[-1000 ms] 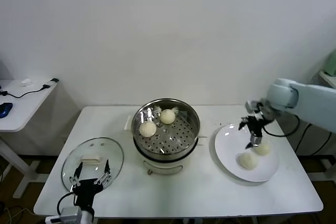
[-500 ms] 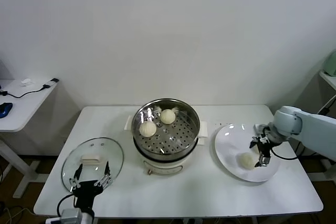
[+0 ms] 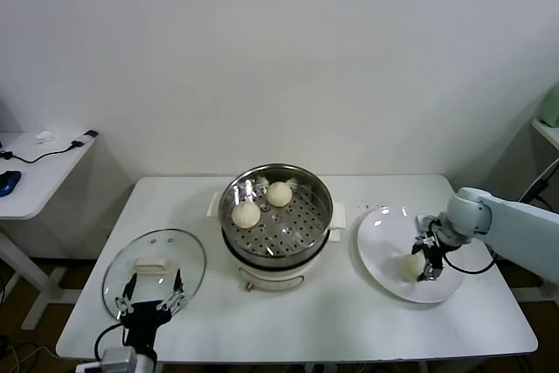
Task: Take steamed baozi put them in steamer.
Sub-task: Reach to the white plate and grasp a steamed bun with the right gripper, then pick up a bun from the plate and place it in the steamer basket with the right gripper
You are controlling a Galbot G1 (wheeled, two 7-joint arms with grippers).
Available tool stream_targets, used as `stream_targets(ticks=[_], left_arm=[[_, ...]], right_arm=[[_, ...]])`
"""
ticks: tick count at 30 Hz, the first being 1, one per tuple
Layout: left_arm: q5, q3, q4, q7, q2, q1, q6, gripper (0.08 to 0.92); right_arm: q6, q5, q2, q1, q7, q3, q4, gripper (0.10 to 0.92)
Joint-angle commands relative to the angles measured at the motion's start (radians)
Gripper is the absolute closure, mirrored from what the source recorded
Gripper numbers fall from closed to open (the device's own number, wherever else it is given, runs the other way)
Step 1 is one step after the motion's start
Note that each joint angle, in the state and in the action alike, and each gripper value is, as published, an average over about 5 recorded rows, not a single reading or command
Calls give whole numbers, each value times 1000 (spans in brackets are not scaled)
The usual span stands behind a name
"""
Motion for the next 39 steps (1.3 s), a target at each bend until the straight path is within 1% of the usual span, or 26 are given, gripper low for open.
stream_targets(ticks=[1, 4, 7, 12, 16, 19, 23, 27, 34, 39], left_arm=[[4, 1, -5, -2, 0, -1, -1, 177], [4, 2, -4, -2, 2, -1, -3, 177], [4, 4, -5, -2, 4, -1, -5, 177], [4, 5, -8, 0, 8, -1, -4, 177], [4, 2, -8, 0, 10, -1, -4, 177], [4, -1, -8, -1, 11, 0, -5, 177], [1, -7, -6, -5, 10, 1, -6, 177], [-1, -10, -3, -8, 7, 1, -8, 177], [-2, -9, 0, -10, 1, -6, -6, 177], [-4, -11, 6, -11, 3, -9, -5, 177]], right_arm=[[53, -13, -1, 105, -69, 20, 13, 353], [121, -14, 14, 235, -132, 6, 3, 355], [218, 37, 68, 429, -185, -59, -6, 355], [442, 145, 235, 700, -267, -164, 12, 355], [536, 175, 373, 791, -292, -181, 79, 355], [595, 141, 464, 798, -268, -192, 135, 355], [699, 25, 555, 736, -217, -208, 191, 355], [765, -79, 617, 650, -166, -233, 213, 355], [783, -195, 691, 507, -68, -269, 144, 355], [782, -237, 724, 430, -27, -262, 88, 355]])
